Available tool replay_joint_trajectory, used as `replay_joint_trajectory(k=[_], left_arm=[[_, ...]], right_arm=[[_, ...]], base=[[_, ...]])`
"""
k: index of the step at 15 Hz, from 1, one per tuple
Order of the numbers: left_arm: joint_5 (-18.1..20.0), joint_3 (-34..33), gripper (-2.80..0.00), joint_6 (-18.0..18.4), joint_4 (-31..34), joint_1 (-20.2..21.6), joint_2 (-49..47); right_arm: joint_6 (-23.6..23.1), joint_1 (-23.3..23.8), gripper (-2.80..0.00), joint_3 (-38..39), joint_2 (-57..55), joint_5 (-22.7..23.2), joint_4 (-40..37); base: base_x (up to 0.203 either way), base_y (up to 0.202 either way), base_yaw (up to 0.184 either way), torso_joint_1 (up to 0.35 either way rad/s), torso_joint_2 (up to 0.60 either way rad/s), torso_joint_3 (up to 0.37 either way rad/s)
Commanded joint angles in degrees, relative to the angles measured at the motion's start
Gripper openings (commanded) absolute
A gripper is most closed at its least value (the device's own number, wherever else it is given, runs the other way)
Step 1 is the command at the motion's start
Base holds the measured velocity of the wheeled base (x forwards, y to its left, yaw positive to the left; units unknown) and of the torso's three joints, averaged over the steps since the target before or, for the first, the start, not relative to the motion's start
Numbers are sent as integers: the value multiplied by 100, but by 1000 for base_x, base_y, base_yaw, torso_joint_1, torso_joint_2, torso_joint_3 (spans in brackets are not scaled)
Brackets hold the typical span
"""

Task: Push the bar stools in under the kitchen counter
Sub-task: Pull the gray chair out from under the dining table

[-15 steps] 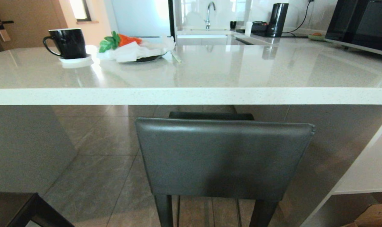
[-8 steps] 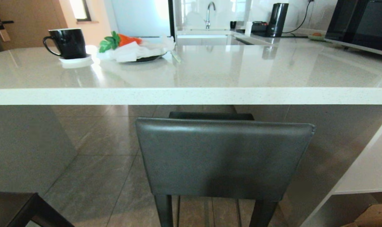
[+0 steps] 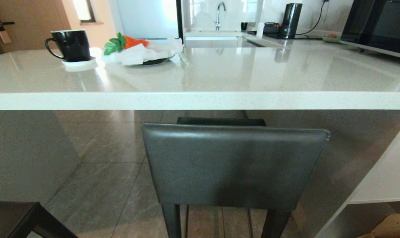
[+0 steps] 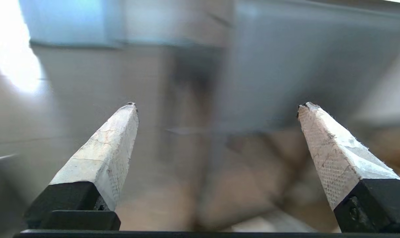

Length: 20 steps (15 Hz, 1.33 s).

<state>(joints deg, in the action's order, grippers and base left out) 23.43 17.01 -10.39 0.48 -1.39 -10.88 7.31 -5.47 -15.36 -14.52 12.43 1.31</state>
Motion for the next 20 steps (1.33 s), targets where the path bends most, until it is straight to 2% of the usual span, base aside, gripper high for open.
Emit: replay_joint_trajectory(k=[1,3,4,6,9,11,13,15,16,18,20], left_arm=[[350,1,0,-72,-199,-176,-864],[420,-202,0,-167,-746,-314,-1607],[449,-344,0,-216,-1139,-368,-2038],[479,-649,0,-260,-2068,-460,-2894],[497,-1094,0,-281,-3971,-512,-4272],[509,-1378,0,-286,-5133,-527,-4833],[513,-1499,0,-288,-5286,-530,-4932],[513,-1543,0,-297,-5286,-529,-4924],[513,-1543,0,-297,-5286,-521,-4926],[504,-1526,0,-297,-5286,-512,-4946],[504,-1530,0,-289,-5299,-413,-5059]], right_arm=[[811,-627,0,-356,-758,131,53],[1007,-1292,0,-292,-921,211,112],[983,-1362,0,-202,-1125,308,172],[956,-1379,0,-12,-1584,385,629],[980,-1359,0,335,-2635,397,1961],[1086,-1211,0,480,-3153,404,2715],[1157,-705,0,503,-3455,438,2864],[1084,116,0,488,-3615,487,3045],[1028,605,0,467,-3701,500,3091],[865,1885,0,342,-3970,549,3143],[705,3139,0,134,-4242,786,3187]], base=[[0,0,0,0,0,0],[0,0,0,0,0,0],[0,0,0,0,0,0],[0,0,0,0,0,0],[0,0,0,0,0,0],[0,0,0,0,0,0],[0,0,0,0,0,0],[0,0,0,0,0,0],[0,0,0,0,0,0],[0,0,0,0,0,0],[0,0,0,0,0,0]])
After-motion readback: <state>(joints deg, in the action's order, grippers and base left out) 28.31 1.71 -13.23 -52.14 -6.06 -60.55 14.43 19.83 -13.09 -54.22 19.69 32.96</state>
